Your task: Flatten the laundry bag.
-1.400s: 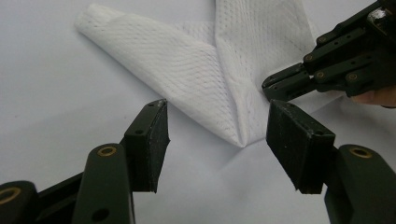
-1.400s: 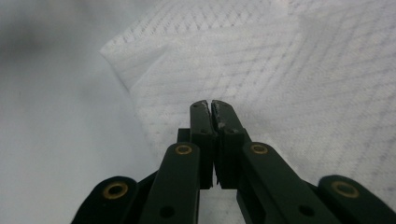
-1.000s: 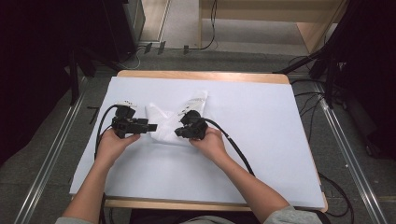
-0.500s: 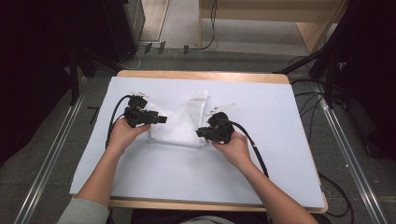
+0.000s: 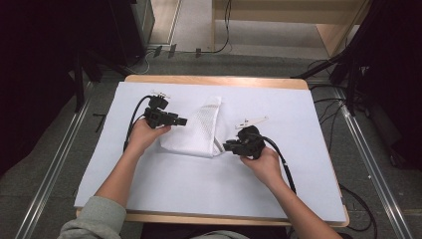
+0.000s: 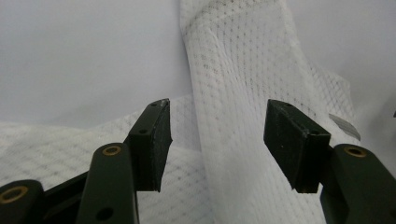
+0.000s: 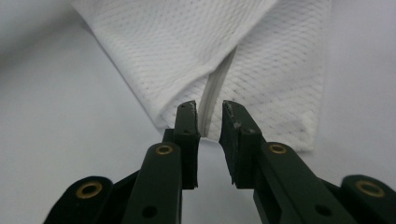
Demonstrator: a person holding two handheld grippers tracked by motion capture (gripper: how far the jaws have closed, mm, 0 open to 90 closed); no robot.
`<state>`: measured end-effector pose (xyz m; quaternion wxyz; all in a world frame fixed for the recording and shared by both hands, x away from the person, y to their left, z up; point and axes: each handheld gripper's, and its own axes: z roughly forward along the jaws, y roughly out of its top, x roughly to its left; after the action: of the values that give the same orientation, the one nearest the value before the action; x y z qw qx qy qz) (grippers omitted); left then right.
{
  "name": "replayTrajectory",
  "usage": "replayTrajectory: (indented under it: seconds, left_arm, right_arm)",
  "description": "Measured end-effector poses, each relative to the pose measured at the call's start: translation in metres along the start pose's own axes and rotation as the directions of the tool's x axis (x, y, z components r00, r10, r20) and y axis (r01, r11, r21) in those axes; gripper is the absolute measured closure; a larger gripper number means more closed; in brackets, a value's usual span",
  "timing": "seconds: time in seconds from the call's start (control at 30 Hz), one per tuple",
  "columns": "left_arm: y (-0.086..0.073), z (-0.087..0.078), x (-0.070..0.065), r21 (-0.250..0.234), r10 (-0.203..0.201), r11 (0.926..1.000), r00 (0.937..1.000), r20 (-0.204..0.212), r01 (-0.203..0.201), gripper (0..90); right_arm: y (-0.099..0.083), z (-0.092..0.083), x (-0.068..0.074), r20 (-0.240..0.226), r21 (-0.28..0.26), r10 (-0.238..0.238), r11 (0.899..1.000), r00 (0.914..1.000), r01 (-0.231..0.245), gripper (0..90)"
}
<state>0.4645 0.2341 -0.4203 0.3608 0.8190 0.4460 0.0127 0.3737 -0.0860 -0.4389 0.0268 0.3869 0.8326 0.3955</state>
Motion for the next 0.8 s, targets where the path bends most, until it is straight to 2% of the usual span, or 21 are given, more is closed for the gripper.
replayTrajectory:
  seconds: [0.1, 0.27, 0.5, 0.6, 0.63, 0.77, 0.8]
  left_arm:
    - [0.002, 0.006, 0.001, 0.005, 0.005, 1.0, 1.0, 0.002, -0.005, 42.6]
    - [0.002, 0.02, 0.008, 0.015, -0.031, 0.9994, 0.9995, 0.011, 0.03, 43.3]
    - [0.001, 0.028, 0.006, 0.032, -0.013, 0.9994, 0.9999, 0.005, 0.013, 47.0]
    - [0.0, 0.032, 0.003, 0.053, -0.006, 0.9986, 1.0, 0.006, 0.005, 57.9]
    - [0.0, 0.033, 0.003, 0.063, 0.01, 0.998, 0.9999, 0.004, -0.01, 57.9]
    - [-0.001, 0.036, 0.0, 0.087, 0.018, 0.996, 0.9998, 0.008, -0.019, 73.7]
    - [-0.001, 0.037, 0.0, 0.09, 0.024, 0.9956, 0.9997, 0.01, -0.025, 73.7]
  right_arm:
    - [-0.002, 0.0, -0.003, 0.004, 0.003, 0.012, 1.0, 0.9999, -0.012, 77.9]
    - [-0.005, 0.002, -0.007, 0.016, 0.012, 0.014, 1.0, 0.9998, -0.015, 77.9]
    - [-0.007, 0.001, -0.01, 0.028, 0.016, 0.017, 1.0, 0.9994, -0.018, 77.7]
    - [-0.007, 0.001, -0.012, 0.033, 0.01, 0.026, 1.0, 0.9991, -0.026, 77.7]
    - [-0.007, 0.001, -0.012, 0.033, 0.01, 0.026, 1.0, 0.9991, -0.026, 77.7]
    - [-0.008, -0.001, -0.015, 0.039, 0.009, 0.032, 0.999, 0.9987, -0.033, 77.6]
    - [-0.008, -0.001, -0.015, 0.039, 0.009, 0.032, 0.999, 0.9987, -0.033, 77.6]
